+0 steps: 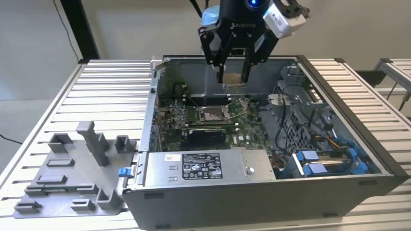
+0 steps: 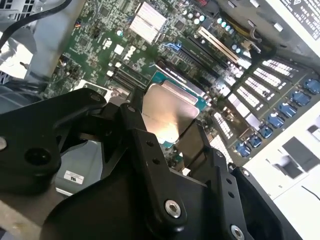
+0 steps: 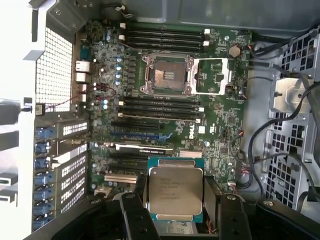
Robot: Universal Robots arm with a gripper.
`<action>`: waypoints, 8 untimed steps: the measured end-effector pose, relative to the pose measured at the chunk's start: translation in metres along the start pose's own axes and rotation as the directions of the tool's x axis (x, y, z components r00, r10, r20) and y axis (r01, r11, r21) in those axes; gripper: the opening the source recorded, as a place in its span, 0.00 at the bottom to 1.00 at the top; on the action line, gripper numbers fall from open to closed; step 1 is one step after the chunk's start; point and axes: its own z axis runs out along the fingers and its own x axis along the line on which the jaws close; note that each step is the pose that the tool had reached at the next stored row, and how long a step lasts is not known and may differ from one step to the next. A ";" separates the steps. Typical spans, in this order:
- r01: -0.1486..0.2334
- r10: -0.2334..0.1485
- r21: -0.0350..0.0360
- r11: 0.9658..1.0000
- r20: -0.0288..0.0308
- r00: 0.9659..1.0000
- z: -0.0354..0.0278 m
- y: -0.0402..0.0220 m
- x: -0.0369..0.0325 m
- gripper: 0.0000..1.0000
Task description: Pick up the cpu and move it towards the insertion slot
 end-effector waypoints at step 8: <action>0.000 0.000 0.000 1.000 0.000 1.000 0.0000 0.0120 -0.0007 0.00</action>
